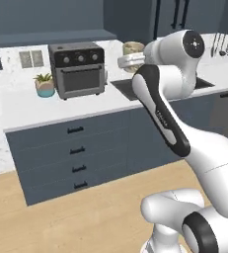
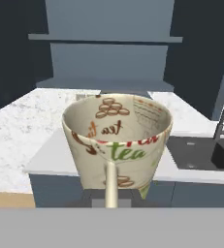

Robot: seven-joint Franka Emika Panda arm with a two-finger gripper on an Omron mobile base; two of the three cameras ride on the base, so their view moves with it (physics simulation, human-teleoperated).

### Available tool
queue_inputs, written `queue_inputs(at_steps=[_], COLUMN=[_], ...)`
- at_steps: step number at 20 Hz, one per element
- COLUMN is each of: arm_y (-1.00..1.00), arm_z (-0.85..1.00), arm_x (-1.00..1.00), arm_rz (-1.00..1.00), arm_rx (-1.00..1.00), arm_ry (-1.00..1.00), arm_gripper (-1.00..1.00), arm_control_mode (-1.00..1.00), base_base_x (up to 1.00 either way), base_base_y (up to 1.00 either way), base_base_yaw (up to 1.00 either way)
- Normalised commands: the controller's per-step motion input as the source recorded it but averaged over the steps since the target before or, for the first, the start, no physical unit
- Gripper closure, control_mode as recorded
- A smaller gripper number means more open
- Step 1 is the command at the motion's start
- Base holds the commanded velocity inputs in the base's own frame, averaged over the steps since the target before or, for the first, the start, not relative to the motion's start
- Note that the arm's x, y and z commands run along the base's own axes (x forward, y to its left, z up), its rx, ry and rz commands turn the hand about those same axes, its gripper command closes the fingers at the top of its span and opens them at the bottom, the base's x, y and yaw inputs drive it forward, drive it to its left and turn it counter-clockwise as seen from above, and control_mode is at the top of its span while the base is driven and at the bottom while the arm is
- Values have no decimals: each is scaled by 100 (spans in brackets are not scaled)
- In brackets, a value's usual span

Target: Gather all objects into one cabinet and sort the glasses and bowls to opposite sides.

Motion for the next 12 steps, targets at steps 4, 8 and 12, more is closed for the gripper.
queue_inputs(at_steps=[4,8,12], arm_y=[0,0,0], arm_z=[0,0,0], arm_x=[0,0,0], arm_rz=[0,0,0], arm_rx=[0,0,0], arm_ry=[0,0,0], arm_gripper=[100,100,100], arm_control_mode=[100,100,100], base_base_x=[-79,-20,31], base_base_y=[-44,-97,-100], base_base_yaw=[-59,-52,-17])
